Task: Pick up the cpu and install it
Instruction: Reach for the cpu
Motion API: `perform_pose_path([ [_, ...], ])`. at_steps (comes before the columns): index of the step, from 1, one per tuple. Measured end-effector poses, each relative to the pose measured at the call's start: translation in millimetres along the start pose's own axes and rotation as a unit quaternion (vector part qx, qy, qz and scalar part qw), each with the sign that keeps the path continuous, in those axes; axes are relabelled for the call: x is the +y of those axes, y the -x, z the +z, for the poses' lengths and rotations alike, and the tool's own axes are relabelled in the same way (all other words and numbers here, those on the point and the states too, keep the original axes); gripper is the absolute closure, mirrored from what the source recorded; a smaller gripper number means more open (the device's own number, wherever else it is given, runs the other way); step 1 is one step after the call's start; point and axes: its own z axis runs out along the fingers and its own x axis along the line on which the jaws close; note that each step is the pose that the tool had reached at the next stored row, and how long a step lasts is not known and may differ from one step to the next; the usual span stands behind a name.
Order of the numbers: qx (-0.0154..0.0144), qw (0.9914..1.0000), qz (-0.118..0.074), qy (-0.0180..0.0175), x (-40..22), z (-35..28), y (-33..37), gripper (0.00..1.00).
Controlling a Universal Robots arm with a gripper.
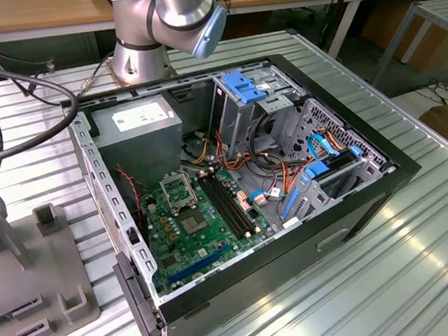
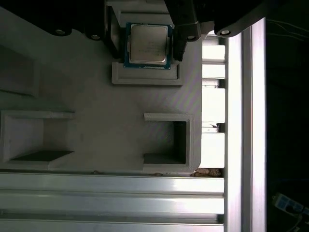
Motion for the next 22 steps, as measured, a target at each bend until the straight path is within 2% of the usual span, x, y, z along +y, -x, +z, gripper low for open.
perform_pose_path([
  [17,-0.0001,1.0,0.0,0.0001,0.1,0.2,-0.8,0.45],
  [19,-0.0001,1.0,0.0,0.0001,0.1,0.2,-0.8,0.53],
  [22,-0.0001,1.0,0.0,0.0001,0.1,0.2,-0.7,0.53],
])
